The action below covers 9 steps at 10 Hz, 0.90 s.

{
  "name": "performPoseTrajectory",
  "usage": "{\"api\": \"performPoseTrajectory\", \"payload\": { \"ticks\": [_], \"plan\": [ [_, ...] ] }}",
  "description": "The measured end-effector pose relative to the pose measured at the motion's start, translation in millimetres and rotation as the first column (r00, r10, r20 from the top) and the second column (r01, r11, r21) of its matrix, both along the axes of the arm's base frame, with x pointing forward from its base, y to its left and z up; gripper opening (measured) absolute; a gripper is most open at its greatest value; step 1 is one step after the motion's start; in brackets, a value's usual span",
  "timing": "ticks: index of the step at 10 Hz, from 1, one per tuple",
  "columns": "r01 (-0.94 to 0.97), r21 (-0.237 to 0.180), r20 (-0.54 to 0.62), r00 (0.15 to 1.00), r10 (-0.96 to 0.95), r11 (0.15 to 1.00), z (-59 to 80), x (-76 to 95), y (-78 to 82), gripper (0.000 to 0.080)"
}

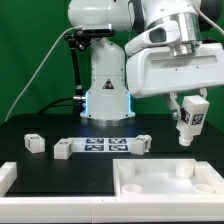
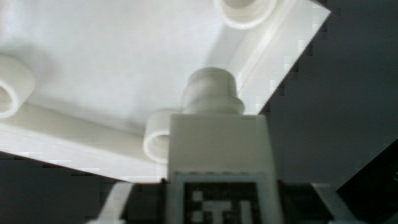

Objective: Assemble one leg

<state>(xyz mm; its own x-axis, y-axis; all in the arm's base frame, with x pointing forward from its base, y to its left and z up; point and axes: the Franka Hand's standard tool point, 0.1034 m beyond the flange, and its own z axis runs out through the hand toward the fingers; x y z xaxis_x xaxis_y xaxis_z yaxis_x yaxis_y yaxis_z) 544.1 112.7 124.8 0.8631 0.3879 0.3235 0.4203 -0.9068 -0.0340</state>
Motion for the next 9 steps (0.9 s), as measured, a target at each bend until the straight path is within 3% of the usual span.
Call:
{"api": "performPoseTrajectory", "payload": {
  "ticks": [3, 4, 7, 9],
  "plan": [
    [0.001, 0.0, -0.002, 1.0, -0.001, 1.0, -0.7, -0.3, 0.1, 0.0288],
    [0.054, 0.019, -0.025, 0.998, -0.053, 0.998, -2.1, 0.9, 2.0, 0.0288],
    [0.107, 0.052, -0.029, 0.994, -0.106, 0.993, -8.0, 21.5, 7.3, 0.0288],
    [0.096, 0.062, -0.006, 0.995, -0.095, 0.993, -20.7, 39.0, 7.9, 0.0288]
  ]
}}
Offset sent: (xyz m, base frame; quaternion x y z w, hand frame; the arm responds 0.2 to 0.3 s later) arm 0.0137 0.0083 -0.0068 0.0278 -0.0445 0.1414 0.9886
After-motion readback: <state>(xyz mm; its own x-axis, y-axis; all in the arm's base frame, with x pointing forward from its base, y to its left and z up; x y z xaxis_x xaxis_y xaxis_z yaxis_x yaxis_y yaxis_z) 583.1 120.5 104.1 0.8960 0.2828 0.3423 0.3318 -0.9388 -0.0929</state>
